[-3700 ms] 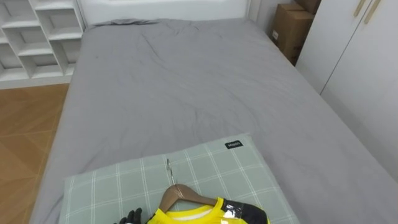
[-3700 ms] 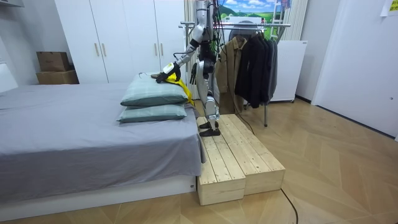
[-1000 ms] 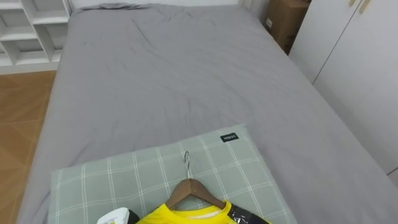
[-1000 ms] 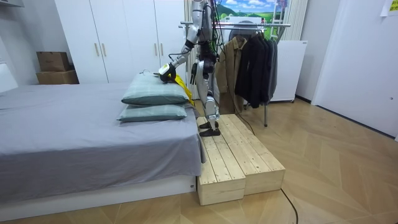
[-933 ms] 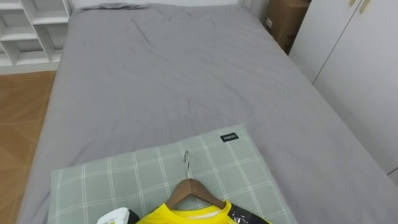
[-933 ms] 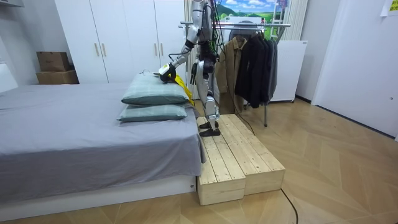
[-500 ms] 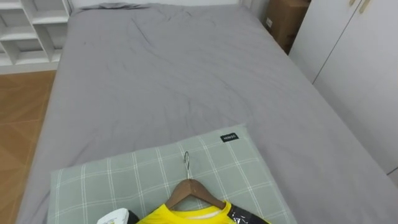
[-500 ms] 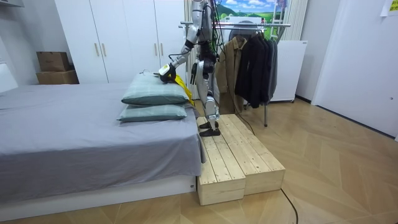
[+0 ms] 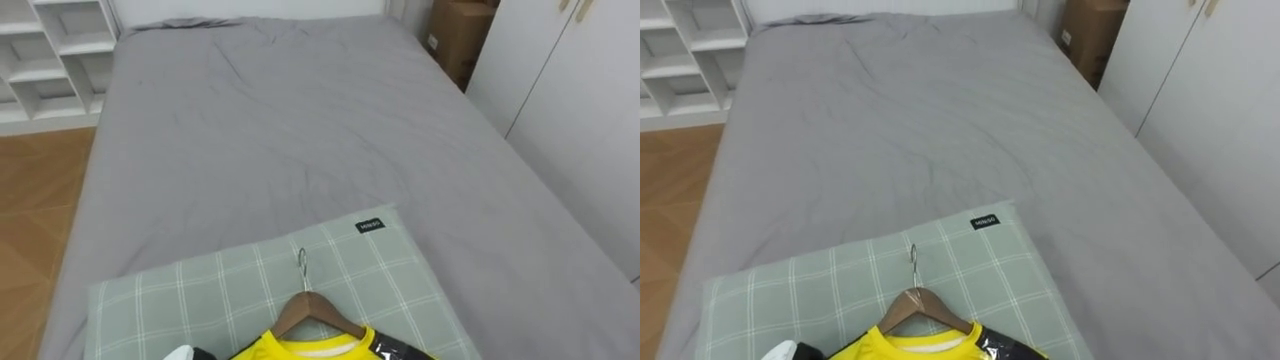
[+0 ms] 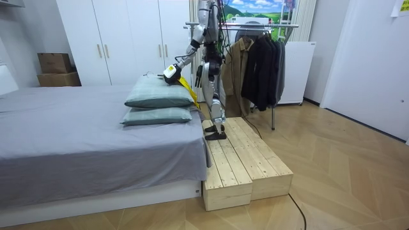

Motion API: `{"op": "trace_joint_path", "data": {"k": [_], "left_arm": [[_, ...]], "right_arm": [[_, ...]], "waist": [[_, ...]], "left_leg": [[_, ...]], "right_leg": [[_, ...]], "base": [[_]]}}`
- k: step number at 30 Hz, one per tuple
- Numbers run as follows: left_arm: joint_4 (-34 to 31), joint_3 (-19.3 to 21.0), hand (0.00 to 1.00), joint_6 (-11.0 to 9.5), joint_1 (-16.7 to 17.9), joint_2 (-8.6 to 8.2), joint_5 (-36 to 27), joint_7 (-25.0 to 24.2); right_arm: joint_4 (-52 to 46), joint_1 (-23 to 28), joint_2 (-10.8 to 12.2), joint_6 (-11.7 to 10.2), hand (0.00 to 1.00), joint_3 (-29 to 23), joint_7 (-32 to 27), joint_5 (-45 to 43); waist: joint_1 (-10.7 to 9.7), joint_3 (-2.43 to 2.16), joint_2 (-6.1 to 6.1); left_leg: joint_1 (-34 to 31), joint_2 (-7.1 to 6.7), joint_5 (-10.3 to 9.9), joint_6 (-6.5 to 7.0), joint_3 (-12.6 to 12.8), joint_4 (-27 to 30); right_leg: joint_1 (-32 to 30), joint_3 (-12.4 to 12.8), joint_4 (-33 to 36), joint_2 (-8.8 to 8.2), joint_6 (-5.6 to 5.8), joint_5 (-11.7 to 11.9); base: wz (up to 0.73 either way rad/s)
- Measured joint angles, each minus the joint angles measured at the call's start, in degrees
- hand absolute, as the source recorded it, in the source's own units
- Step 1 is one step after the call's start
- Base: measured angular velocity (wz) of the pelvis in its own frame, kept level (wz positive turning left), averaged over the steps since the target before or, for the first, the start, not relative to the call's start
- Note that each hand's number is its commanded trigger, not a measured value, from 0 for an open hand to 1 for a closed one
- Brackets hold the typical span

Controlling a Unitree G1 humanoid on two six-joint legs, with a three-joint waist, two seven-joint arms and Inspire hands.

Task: Hang clothes

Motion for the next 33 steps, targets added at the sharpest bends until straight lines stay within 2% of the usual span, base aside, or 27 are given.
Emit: {"op": "trace_joint_path", "data": {"k": [5, 11, 14, 17, 19, 23, 33], "left_arm": [[-0.71, 0.87, 1.0, -0.8, 0.01, 0.19, -1.75, -0.99], [-4.3, 0.85, 1.0, -0.8, 1.11, 0.93, -5.04, -2.68], [-4.44, 0.87, 1.0, -0.83, 1.58, 0.99, -5.37, -3.73], [-4.61, 0.93, 1.0, -0.9, 1.76, 1.03, -5.6, -4.41], [-5.16, 1.02, 1.0, -0.91, 2.09, 1.07, -6.08, -4.81], [-5.71, 1.03, 1.0, -0.91, 2.23, 1.07, -6.57, -5.02], [-9.0, 1.24, 1.0, -1.04, 4.41, 1.1, -14.23, -6.26]], "right_arm": [[-0.09, 0.02, -0.11, -0.01, 0.0, -0.1, -0.18, -0.19], [-0.39, -0.04, -0.15, -0.08, 0.0, -0.12, -0.5, -1.07], [-0.35, 0.05, -0.16, -0.24, 0.0, -0.12, -0.44, -1.44], [-0.35, 0.07, -0.17, -1.28, 0.0, -0.11, -0.37, -1.23], [-0.33, 0.29, -0.17, -1.36, 0.0, -0.11, -0.39, -0.27], [-0.31, 0.39, -0.2, -1.36, 0.0, -0.1, -0.46, 0.34], [-0.02, 1.41, -0.29, -1.36, 0.0, -1.77, -0.89, 0.57]], "waist": [[0.03, 0.07, 0.24], [0.08, 0.06, 0.24], [0.07, 0.06, 0.25], [0.27, 0.07, 0.28], [0.26, 0.04, 0.36], [0.47, -0.07, 0.56], [1.29, -0.19, 0.7]], "left_leg": [[0.2, -0.01, -0.01, -0.02, -0.64, 0.0], [0.5, -0.05, 0.0, -0.01, -1.03, 0.06], [1.55, -0.09, 0.0, -0.01, -1.22, 0.06], [2.18, -0.22, -0.01, -0.01, -1.36, 0.03], [2.69, -0.22, -0.01, -0.01, -1.58, 0.03], [3.19, -0.2, -0.01, -0.02, -1.75, 0.04], [4.32, -0.22, -0.01, -0.02, -1.68, 0.08]], "right_leg": [[-0.09, -0.7, 0.08, -0.01, -0.01, 0.01], [0.3, -1.47, 0.43, -0.07, -0.01, 0.0], [1.75, -1.53, 0.12, -0.11, 0.0, 0.0], [2.72, -1.88, -0.5, -0.27, 0.0, 0.0], [3.33, -3.08, -0.48, -0.33, 0.0, 0.0], [3.85, -3.25, -0.41, -0.3, -0.01, 0.0], [4.93, -3.2, -0.27, -0.19, -0.01, 0.0]], "base": [[0.06], [0.03], [0.04], [0.03], [0.06], [0.03], [0.0]]}}
